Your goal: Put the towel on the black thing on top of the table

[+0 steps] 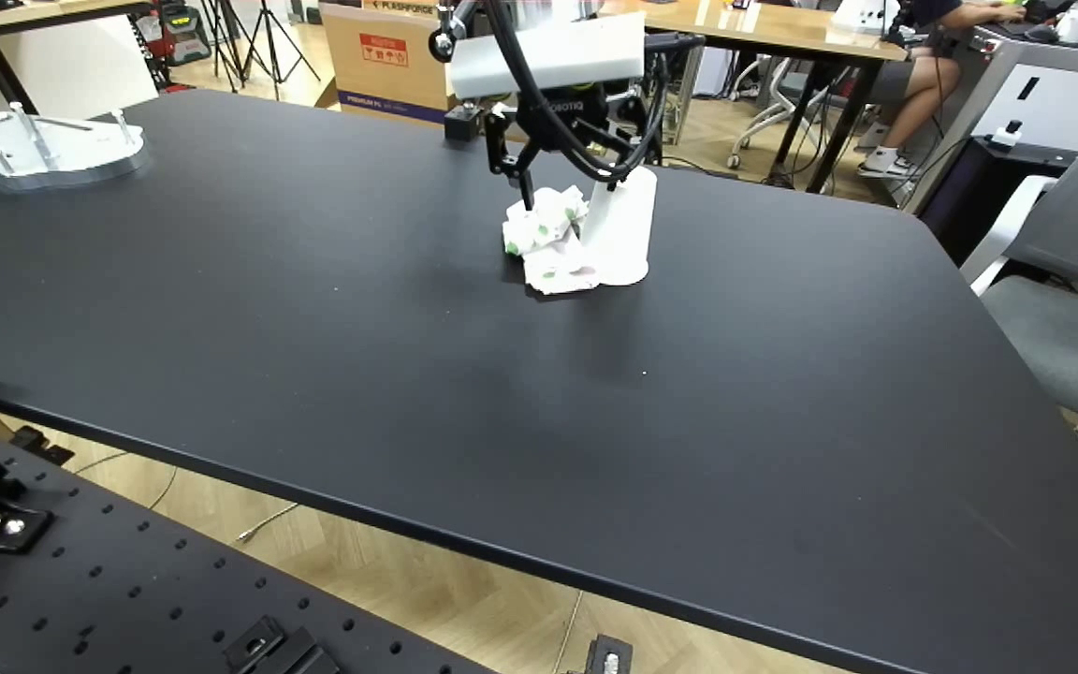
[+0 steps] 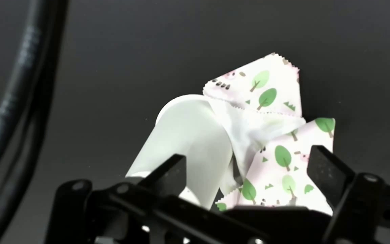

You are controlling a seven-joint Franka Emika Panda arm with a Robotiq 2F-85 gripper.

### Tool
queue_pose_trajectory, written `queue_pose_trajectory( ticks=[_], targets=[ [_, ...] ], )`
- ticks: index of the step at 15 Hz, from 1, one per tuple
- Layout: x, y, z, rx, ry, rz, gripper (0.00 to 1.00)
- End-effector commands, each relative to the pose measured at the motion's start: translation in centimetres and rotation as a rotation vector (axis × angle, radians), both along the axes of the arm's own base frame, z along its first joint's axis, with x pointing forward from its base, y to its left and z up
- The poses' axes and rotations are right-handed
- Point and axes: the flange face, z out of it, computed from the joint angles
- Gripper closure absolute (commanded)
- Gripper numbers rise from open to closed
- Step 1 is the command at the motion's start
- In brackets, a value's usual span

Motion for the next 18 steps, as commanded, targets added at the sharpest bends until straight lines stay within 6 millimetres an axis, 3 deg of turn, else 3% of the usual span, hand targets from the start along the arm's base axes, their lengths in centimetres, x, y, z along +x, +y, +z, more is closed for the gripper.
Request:
queue_pose_trajectory(
  ticks=[1, 6, 10, 18],
  targets=[
    [0.5, 1.7, 0.7, -0.025, -0.061, 0.023, 0.00],
    [1.8, 4.9, 3.3, -0.074, -0.185, 0.129, 0.00],
    [1.8, 6.9, 3.5, -0.070, -0.215, 0.142, 0.00],
    [0.4, 5.9, 0.8, -0.029, -0.155, 0.018, 0.00]
  ],
)
